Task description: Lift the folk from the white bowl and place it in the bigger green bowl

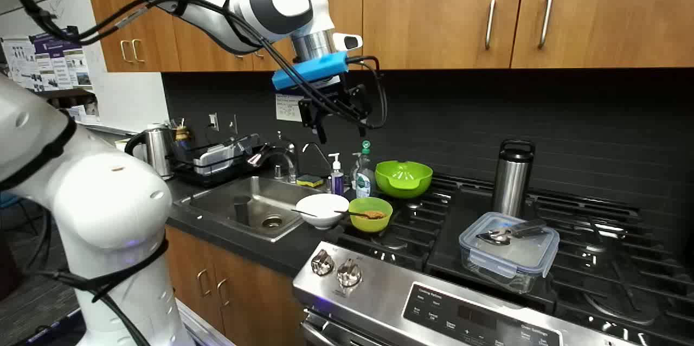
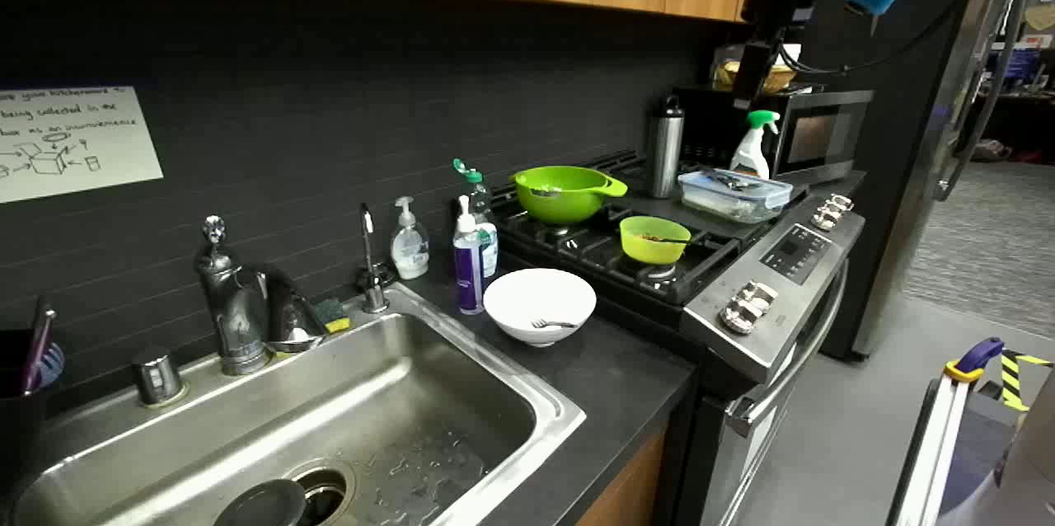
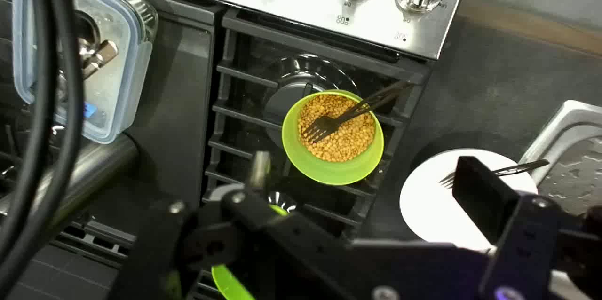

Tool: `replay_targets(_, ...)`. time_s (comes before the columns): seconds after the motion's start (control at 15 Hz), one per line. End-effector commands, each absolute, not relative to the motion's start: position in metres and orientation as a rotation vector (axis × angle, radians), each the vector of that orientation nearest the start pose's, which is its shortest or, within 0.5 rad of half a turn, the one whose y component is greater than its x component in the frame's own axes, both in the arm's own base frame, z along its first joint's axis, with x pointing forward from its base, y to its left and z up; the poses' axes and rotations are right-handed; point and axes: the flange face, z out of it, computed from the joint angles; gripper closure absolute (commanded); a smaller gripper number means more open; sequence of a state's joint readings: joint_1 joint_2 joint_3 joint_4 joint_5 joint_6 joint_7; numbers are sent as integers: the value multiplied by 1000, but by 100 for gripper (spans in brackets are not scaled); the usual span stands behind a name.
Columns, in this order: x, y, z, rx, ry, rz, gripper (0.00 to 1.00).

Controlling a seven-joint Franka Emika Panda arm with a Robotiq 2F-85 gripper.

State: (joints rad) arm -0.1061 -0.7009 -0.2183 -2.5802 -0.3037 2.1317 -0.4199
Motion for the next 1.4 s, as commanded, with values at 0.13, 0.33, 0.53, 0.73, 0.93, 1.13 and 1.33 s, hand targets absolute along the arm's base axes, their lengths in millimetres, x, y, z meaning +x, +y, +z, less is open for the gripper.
replay_targets(0.13, 341, -134, 503, -3310, -431, -310, 0)
replay_targets(0.33, 341, -134, 503, -3310, -431, -310, 0)
replay_targets(0.53, 341, -134, 503, -3310, -431, -310, 0)
replay_targets(0.73, 343, -128, 502, -3311, -444, -308, 0)
replay_targets(0.93, 347, -116, 500, -3311, -474, -310, 0)
replay_targets(1.13, 353, -100, 498, -3300, -509, -317, 0)
replay_targets(1.33, 360, -78, 495, -3284, -540, -324, 0)
